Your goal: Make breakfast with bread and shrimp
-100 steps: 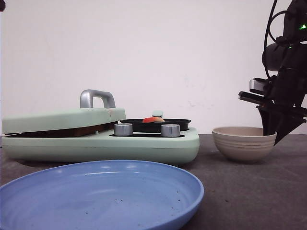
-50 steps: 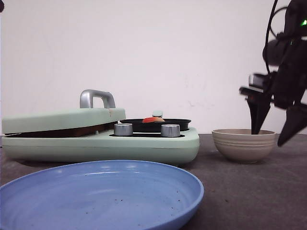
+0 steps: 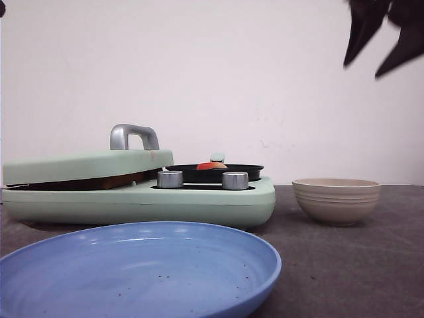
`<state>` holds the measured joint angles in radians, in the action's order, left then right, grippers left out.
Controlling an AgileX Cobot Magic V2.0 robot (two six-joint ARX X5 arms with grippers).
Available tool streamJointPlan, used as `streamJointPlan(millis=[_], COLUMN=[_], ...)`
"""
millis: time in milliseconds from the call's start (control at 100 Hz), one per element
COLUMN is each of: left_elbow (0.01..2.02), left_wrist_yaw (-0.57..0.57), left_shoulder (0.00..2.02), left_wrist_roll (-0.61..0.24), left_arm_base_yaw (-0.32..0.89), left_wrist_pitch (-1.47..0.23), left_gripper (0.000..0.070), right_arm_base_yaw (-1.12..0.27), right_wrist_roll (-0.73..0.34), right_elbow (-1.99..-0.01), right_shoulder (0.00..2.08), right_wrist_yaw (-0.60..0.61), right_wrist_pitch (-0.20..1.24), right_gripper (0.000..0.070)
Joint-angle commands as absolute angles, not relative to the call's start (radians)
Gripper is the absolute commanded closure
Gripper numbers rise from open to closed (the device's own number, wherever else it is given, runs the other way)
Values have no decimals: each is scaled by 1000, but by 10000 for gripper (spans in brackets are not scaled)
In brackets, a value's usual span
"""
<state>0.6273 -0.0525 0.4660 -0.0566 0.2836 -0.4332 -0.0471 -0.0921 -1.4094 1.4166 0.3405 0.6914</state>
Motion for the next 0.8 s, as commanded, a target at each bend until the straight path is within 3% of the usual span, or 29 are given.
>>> streamJointPlan(millis=[0, 50, 90, 200, 380, 790], left_elbow=[632, 632, 632, 632, 632, 632], left_wrist_yaw=[-48, -48, -48, -48, -48, -48], left_shoulder=[470, 470, 470, 470, 470, 470], left_wrist_roll=[-72, -72, -73, -93, -119, -133], left_arm_base_yaw=[286, 286, 286, 286, 286, 286], left_wrist_pitch=[-427, -427, -427, -427, -428, -458], left_gripper=[230, 230, 230, 230, 230, 230], right_arm_base_yaw=[-51, -53, -58, -67, -76, -79], right_wrist_roll=[-57, -43, -38, -9, 1, -31], right_elbow=[-1427, -1427, -1427, -1416, -1277, -635], right_shoulder=[1390, 1361, 1341, 1288, 1153, 617], right_wrist_yaw=[344, 344, 344, 345, 367, 392], right_wrist_pitch=[708, 726, 738, 767, 698, 401], right_gripper=[325, 340, 394, 700, 700, 700])
